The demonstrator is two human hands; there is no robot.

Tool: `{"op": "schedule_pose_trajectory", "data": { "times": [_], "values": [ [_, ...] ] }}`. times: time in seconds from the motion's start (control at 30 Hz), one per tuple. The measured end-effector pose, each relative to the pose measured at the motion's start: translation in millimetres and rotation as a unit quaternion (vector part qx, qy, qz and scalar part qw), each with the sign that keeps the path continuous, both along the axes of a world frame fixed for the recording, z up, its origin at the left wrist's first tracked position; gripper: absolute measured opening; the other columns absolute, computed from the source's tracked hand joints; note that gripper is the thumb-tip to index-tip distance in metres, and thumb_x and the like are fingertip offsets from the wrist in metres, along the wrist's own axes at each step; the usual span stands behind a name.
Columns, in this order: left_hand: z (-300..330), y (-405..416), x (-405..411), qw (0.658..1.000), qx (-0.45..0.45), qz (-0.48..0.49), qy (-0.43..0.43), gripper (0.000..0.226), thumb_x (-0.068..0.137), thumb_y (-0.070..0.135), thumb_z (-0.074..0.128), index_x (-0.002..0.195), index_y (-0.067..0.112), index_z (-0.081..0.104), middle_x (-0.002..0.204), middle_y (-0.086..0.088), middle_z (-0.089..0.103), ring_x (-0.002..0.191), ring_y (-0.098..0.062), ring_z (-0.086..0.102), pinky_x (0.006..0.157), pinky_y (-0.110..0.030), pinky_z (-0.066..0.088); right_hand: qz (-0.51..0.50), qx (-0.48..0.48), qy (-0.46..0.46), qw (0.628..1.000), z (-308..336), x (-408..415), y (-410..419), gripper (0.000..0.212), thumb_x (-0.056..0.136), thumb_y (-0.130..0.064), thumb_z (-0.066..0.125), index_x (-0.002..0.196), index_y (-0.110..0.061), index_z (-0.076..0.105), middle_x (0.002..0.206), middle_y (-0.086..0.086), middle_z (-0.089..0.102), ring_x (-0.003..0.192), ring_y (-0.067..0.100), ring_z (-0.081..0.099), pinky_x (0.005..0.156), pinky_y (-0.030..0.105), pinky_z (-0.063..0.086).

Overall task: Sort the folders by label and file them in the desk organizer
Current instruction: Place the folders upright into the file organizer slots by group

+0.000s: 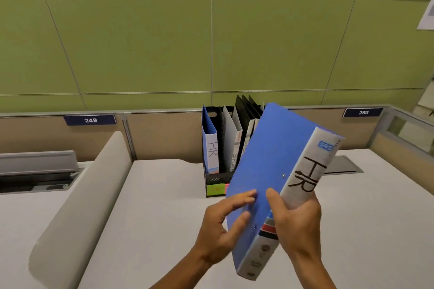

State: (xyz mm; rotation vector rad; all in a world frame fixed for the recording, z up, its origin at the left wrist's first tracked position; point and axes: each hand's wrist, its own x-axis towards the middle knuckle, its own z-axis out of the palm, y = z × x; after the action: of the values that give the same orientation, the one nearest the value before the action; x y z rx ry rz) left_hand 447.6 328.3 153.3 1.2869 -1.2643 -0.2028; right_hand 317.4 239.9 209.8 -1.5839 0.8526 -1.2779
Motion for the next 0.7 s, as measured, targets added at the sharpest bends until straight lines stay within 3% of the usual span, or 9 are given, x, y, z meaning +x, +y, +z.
{"op": "schedule_pose_trajectory", "data": {
  "times": [0.1,0.17,0.27,0.4,0.53,0.7],
  "values": [
    [-10.0,-16.7,41.6,0.990,-0.028,0.085,0.109,0.021,0.099,0.021,0.057,0.111,0.027,0.072,0.113,0.004,0.075,0.098,-0.021,0.075,0.078,-0.033,0.062,-0.034,-0.042,-0.058,0.997,24.0,4.3,-20.3,0.029,0.071,-0.030,0.076,0.076,-0.017,0.052,0.058,-0.012,0.058,0.049,0.006,0.058,0.045,0.015,0.044],
    [-23.6,-32.3,74.2,0.969,0.006,0.150,0.195,0.023,0.096,0.010,0.057,0.102,0.027,0.071,0.107,0.001,0.075,0.092,-0.021,0.076,0.072,-0.032,0.062,-0.035,-0.098,-0.093,0.990,43.2,12.7,-30.7,0.031,0.073,-0.024,0.074,0.071,-0.014,0.045,0.053,-0.017,0.054,0.042,0.001,0.053,0.041,0.010,0.040],
    [-49.2,-65.2,127.1,0.930,0.103,0.231,0.268,0.024,0.095,0.003,0.059,0.105,0.024,0.064,0.119,-0.004,0.069,0.096,-0.016,0.072,0.084,-0.039,0.062,-0.034,-0.160,-0.132,0.978,64.6,42.1,-56.2,0.032,0.077,-0.018,0.075,0.071,-0.020,0.044,0.055,-0.020,0.053,0.045,-0.002,0.054,0.044,0.007,0.040],
    [-75.9,-112.5,177.4,0.876,0.238,0.253,0.334,0.040,0.095,0.009,0.062,0.134,0.012,0.051,0.138,-0.011,0.056,0.118,-0.028,0.058,0.101,-0.048,0.053,-0.006,-0.166,-0.148,0.975,69.4,93.1,-95.0,0.028,0.081,-0.015,0.073,0.069,-0.020,0.048,0.056,-0.018,0.054,0.049,-0.004,0.054,0.050,0.009,0.042],
    [-91.1,-151.0,202.3,0.843,0.307,0.236,0.373,0.056,0.097,0.010,0.059,0.149,0.010,0.038,0.141,-0.017,0.053,0.123,-0.033,0.055,0.103,-0.048,0.051,0.048,-0.145,-0.123,0.981,66.1,142.2,-125.4,0.022,0.080,-0.017,0.074,0.081,-0.009,0.053,0.059,-0.021,0.055,0.049,0.000,0.055,0.047,0.010,0.042],
    [-106.9,-173.4,220.2,0.829,0.325,0.230,0.393,0.048,0.099,0.001,0.047,0.146,0.009,0.044,0.134,-0.018,0.059,0.116,-0.037,0.061,0.096,-0.054,0.055,0.071,-0.155,-0.083,0.982,66.9,187.5,-146.8,0.021,0.078,-0.023,0.075,0.089,-0.024,0.057,0.066,-0.023,0.060,0.054,0.001,0.060,0.045,0.011,0.044]
  ]
}}
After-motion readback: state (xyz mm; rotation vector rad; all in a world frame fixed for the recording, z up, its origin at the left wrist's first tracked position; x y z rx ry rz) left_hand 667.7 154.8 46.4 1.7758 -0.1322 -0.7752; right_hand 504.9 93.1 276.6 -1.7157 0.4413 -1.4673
